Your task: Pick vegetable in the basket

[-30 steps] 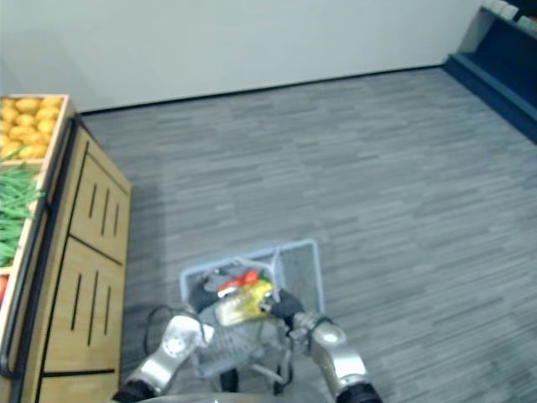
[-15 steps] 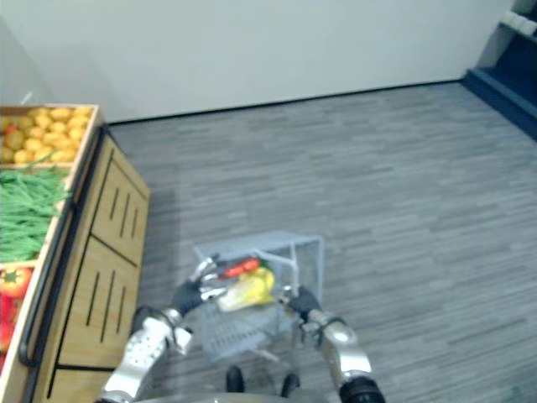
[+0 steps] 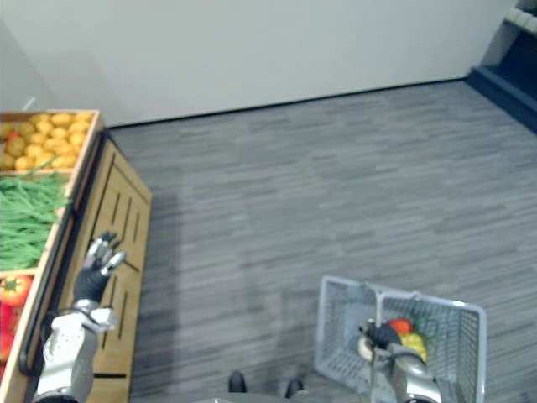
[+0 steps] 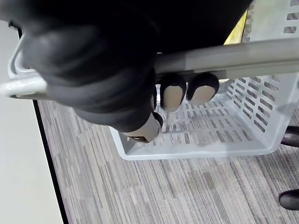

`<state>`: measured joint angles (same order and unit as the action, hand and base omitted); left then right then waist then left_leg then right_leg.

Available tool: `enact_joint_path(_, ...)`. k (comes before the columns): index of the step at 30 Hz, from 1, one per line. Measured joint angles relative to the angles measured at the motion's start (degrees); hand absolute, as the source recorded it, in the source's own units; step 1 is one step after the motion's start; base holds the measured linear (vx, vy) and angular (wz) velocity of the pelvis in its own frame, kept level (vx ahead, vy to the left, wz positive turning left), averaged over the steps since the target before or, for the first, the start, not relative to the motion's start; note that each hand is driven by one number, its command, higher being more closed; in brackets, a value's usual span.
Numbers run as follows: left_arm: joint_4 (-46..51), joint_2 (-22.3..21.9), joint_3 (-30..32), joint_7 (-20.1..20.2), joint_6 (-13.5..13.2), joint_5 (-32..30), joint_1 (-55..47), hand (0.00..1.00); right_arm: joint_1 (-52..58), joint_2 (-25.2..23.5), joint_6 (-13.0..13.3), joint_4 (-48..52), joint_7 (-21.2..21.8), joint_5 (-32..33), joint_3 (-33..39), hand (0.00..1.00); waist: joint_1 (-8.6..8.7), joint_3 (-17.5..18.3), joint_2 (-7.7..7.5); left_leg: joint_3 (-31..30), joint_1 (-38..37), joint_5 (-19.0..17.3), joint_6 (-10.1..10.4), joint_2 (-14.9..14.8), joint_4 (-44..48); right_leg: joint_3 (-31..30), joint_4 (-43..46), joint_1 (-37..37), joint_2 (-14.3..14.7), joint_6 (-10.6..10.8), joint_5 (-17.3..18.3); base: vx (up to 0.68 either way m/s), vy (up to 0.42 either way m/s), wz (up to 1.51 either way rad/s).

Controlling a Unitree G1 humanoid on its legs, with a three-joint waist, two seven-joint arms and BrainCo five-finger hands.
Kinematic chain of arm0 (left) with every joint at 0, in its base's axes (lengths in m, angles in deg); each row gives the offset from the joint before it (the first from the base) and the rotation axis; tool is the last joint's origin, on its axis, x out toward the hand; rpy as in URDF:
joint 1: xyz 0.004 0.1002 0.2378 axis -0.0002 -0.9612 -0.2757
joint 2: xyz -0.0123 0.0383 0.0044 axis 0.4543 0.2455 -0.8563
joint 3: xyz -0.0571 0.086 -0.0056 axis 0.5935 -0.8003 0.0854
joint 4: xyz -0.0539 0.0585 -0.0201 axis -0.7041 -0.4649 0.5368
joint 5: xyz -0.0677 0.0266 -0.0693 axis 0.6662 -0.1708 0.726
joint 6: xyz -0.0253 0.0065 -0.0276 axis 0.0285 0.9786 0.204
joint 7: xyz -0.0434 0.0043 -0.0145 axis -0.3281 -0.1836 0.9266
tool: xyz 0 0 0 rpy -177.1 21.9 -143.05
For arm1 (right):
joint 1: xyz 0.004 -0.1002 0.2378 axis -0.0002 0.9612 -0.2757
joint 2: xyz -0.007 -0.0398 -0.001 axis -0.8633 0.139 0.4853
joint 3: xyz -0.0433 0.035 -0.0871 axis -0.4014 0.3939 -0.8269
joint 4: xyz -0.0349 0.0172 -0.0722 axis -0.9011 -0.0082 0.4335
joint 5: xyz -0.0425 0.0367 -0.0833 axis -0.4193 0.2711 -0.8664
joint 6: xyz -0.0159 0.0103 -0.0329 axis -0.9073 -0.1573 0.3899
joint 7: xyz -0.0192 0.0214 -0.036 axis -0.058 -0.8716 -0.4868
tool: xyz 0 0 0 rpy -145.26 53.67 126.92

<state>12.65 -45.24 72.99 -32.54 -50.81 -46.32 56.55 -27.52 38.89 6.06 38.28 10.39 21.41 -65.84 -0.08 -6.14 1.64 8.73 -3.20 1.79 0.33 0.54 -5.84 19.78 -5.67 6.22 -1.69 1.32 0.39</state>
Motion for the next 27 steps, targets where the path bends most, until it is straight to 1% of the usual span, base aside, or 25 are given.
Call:
enact_joint_path(1, -1.7, 0.0, -0.1, -0.3, 0.1, -1.2, 0.2, 0.00, 0.0, 0.0, 0.3, -0.8, 0.0, 0.0, 0.0, 1.00, 0.00, 0.0, 0.00, 0.0, 0.0, 0.0, 0.0, -0.1, 0.0, 0.0, 0.0, 0.0, 0.1, 0.0, 0.0, -0.05, 0.016, 0.00)
enact_joint_path(2, -4.2, -0.1, -0.5, -0.9, 1.3, -3.2, 0.3, 0.00, 0.1, -0.1, 0.4, -1.9, 0.0, 0.0, 0.0, 1.00, 0.00, 0.1, -0.01, 0.0, 0.0, 0.0, 0.0, -0.1, 0.0, 0.0, -0.1, 0.0, 0.1, 0.2, 0.1, -0.04, 0.015, 0.00)
enact_joint_path(3, -5.7, -0.2, -0.7, -1.1, 1.8, -3.7, 0.4, 0.00, 0.2, -0.1, 0.4, -2.3, 0.0, 0.0, 0.0, 1.00, 0.00, 0.1, 0.00, 0.1, 0.0, 0.0, 0.0, -0.1, 0.0, 0.0, -0.2, 0.0, 0.1, 0.3, 0.2, -0.04, 0.019, -0.01)
enact_joint_path(4, -9.0, -0.7, -0.9, -2.0, 2.8, -5.1, 0.4, 0.00, 0.4, -0.3, 0.4, -3.0, 0.1, 0.0, 0.0, 1.00, 0.01, 0.1, -0.01, 0.1, 0.1, -0.2, 0.3, -0.1, 0.0, 0.0, -0.3, -0.1, 0.2, 0.3, 0.2, 0.00, 0.000, 0.00)
enact_joint_path(5, -12.2, -1.3, -1.0, -3.0, 4.6, -5.9, 0.4, 0.00, 0.7, -0.7, 0.4, -4.0, 0.1, 0.0, 0.0, 1.00, 0.00, 0.1, -0.04, 0.1, 0.1, -0.4, 0.3, -0.2, 0.0, 0.0, -0.3, -0.1, 0.2, 0.3, 0.2, 0.00, 0.000, 0.00)
enact_joint_path(6, -13.8, -1.7, -1.1, -3.4, 5.3, -6.4, 0.3, 0.00, 1.0, -0.9, 0.4, -4.2, 0.1, 0.0, -0.1, 1.00, -0.01, 0.1, -0.06, 0.1, 0.1, -0.4, 0.3, -0.2, 0.0, 0.0, -0.3, -0.1, 0.2, 0.3, 0.2, 0.00, 0.000, 0.00)
enact_joint_path(8, -20.0, -3.3, -1.5, -5.5, 8.0, -8.0, 0.2, 0.00, 1.3, -1.8, 0.6, -5.4, 1.3, 0.0, 0.0, 1.00, -0.02, 0.1, -0.09, 0.2, 0.1, -0.5, 0.2, -0.1, 0.0, -0.2, -0.3, -0.2, 0.2, 0.3, 0.2, 0.00, 0.000, 0.00)
enact_joint_path(9, -21.2, -3.7, -1.6, -6.1, 8.4, -8.6, 0.2, 0.00, 1.3, -2.1, 1.0, -5.8, 1.5, 0.0, 0.0, 1.00, -0.02, 0.1, -0.15, 0.2, 0.1, -0.5, 0.2, -0.1, 0.0, -0.2, -0.3, -0.2, 0.2, 0.3, 0.2, 0.00, 0.000, -0.04)
enact_joint_path(11, -25.8, -5.3, -2.4, -8.2, 8.8, -11.6, 0.0, 0.00, 1.3, -3.5, 2.9, -6.2, 2.3, -0.2, -0.1, 1.00, -0.07, 0.3, -0.44, 0.4, 0.1, -0.7, 0.1, -0.1, 0.0, -0.4, -0.3, -0.2, 0.2, 0.3, 0.3, 0.00, 0.000, -0.02)
enact_joint_path(14, -28.4, -6.7, -3.1, -9.9, 8.8, -13.9, -0.2, 0.00, 0.6, -3.8, 3.8, -6.4, 3.3, -0.8, -0.5, 1.00, -0.14, 0.5, -0.75, 0.6, 0.0, -0.9, 0.2, -0.1, 0.0, -0.6, -0.3, -0.1, 0.1, 0.3, 0.2, 0.00, 0.000, 0.00)
enact_joint_path(16, -29.2, -7.3, -3.1, -11.8, 8.8, -16.5, -0.5, 0.00, -0.1, -4.3, 4.8, -8.1, 3.8, -1.3, -0.9, 1.00, -0.18, 0.8, -1.22, 1.3, -0.2, -0.9, 0.2, -0.1, 0.0, -0.9, -0.2, -0.1, 0.1, 0.2, 0.2, 0.04, 0.011, -0.08)
enact_joint_path(17, -29.4, -7.4, -3.1, -12.1, 8.8, -17.2, -0.4, 0.00, -0.2, -4.4, 4.9, -8.6, 3.8, -1.4, -1.0, 1.00, -0.18, 0.8, -1.26, 1.4, -0.3, -0.9, 0.2, -0.1, 0.0, -1.0, -0.2, 0.0, 0.1, 0.1, 0.1, 0.07, 0.021, -0.11)
enact_joint_path(19, -30.3, -7.6, -3.1, -14.1, 8.8, -21.5, -0.3, 0.00, -0.2, -4.6, 5.0, -9.0, 4.1, -1.3, -1.5, 1.00, 0.02, 0.8, -1.28, 1.6, -0.5, -1.0, 0.2, -0.1, 0.0, -1.3, -0.2, 0.0, 0.0, 0.0, 0.1, 0.06, 0.019, -0.09)
enact_joint_path(20, -30.5, -7.6, -3.1, -14.7, 9.0, -22.5, -0.3, 0.00, -0.2, -4.6, 5.2, -9.3, 4.3, -1.3, -1.8, 1.00, 0.05, 0.8, -1.27, 1.6, -0.6, -1.0, 0.2, 0.0, 0.0, -1.3, -0.1, 0.1, 0.0, 0.0, 0.1, 0.04, 0.014, -0.04)
enact_joint_path(22, -31.1, -7.6, -3.1, -16.6, 9.9, -25.1, 0.0, 0.00, -0.2, -4.7, 5.6, -10.3, 5.4, -1.3, -2.0, 1.00, 0.20, 0.8, -1.28, 1.6, -1.0, -1.0, 0.3, 0.0, 0.0, -1.4, -0.1, 0.4, 0.0, 0.1, 0.1, 0.02, 0.008, -0.01)
enact_joint_path(25, -31.2, -7.7, -3.1, -17.6, 10.3, -25.7, 0.0, 0.00, -0.2, -4.9, 5.9, -10.8, 5.8, -1.4, -2.1, 1.00, 0.44, 0.8, -1.27, 1.6, -1.1, -1.0, 0.3, 0.0, 0.0, -1.3, 0.0, 0.5, 0.0, 0.2, 0.2, 0.00, 0.000, 0.00)
enact_joint_path(27, -32.4, -7.8, -3.1, -18.1, 10.7, -25.7, 0.1, 0.00, -0.2, -5.1, 6.6, -10.9, 5.8, -1.4, -2.8, 1.00, 0.75, 0.8, -1.27, 1.6, -1.2, -1.0, 0.3, -0.1, 0.0, -1.3, 0.1, 0.4, 0.0, 0.2, 0.2, 0.00, 0.000, 0.00)
